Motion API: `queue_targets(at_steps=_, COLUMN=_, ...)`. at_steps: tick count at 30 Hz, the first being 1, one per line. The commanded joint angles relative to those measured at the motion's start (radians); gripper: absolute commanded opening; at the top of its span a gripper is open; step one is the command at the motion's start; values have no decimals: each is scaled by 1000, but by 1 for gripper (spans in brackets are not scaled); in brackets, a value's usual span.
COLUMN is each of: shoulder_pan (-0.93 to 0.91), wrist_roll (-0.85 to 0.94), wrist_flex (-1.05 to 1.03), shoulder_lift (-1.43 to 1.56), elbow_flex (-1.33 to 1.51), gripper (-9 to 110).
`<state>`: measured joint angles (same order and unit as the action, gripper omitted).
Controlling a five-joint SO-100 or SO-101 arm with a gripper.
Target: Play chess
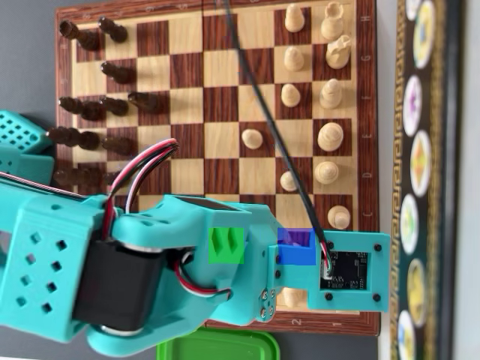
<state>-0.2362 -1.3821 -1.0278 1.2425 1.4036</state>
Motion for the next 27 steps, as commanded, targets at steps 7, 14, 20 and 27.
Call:
queue_targets(at_steps=7, shoulder_pan=3, wrist_roll=2, wrist_flex=2, shoulder_lift=6, elbow_flex=-98, gripper=12)
queue_targets(at_steps=14, shoulder_pan=3, wrist_roll=0, wrist_flex=-2, shoulder_lift=5, elbow_flex=-97, gripper=12)
queue_targets(at_steps=20, shoulder_pan=8, wrist_roll=2, wrist_flex=-2, shoulder_lift=-48, elbow_flex=-127, gripper=12)
queue_targets(at_steps=27, shoulder_pan=2, wrist_roll=3, wrist_flex=-2, shoulder_lift=-61, elbow_flex=-152, gripper=12)
